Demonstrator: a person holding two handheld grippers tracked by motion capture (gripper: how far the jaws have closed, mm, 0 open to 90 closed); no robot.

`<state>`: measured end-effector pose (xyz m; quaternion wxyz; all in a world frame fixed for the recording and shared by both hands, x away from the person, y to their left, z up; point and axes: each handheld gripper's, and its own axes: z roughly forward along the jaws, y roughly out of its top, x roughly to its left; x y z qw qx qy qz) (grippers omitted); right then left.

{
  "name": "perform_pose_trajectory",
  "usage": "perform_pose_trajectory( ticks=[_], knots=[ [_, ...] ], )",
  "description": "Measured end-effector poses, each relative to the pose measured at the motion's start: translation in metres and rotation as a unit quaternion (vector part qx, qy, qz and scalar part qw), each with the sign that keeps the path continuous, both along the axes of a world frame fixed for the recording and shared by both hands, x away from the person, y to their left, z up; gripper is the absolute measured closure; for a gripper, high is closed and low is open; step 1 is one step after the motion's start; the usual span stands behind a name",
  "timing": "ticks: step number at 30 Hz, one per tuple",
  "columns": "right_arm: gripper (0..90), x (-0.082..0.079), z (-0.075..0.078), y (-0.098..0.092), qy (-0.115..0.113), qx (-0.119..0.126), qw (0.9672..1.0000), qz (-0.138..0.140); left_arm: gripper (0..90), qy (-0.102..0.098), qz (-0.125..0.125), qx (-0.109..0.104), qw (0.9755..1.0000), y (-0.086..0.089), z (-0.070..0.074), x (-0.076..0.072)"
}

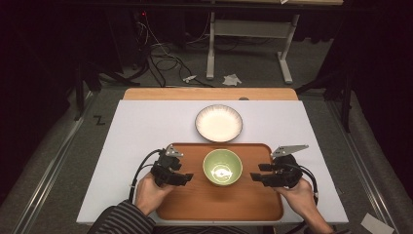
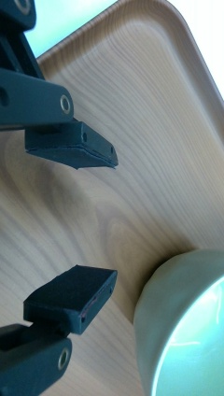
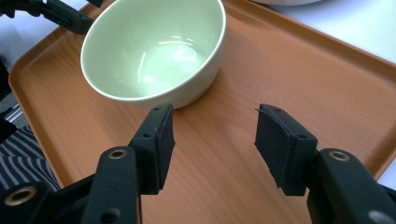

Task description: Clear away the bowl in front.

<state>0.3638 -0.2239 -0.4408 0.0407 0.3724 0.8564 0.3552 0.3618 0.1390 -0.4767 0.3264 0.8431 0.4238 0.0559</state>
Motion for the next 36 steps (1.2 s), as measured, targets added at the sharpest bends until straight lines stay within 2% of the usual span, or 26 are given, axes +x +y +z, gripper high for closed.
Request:
perform_pose_trajectory(
  ticks=[2,9,25,29,36],
  knots=[
    [49.1,-0.001,-0.001,0.0,0.0,0.001,1.0,-0.001,38.8,0.0,0.001,0.0,1.0,0.0,0.0,0.0],
    [49.9,-0.003,-0.005,0.003,-0.022,-0.011,0.9997,0.0,38.8,0.0,0.0,0.0,1.0,0.0,0.0,0.0],
    [49.9,-0.001,-0.022,0.002,-0.01,-0.029,0.9995,-0.009,38.8,-0.003,0.001,0.003,1.0,-0.001,0.001,-0.002],
    [50.1,-0.003,-0.026,0.003,-0.01,-0.022,0.9996,-0.011,38.8,-0.006,0.001,0.003,1.0,0.0,0.001,-0.003],
    [50.2,-0.006,-0.029,0.009,-0.016,-0.042,0.999,-0.005,38.7,-0.004,0.0,0.005,1.0,-0.001,0.001,-0.003]
  ],
)
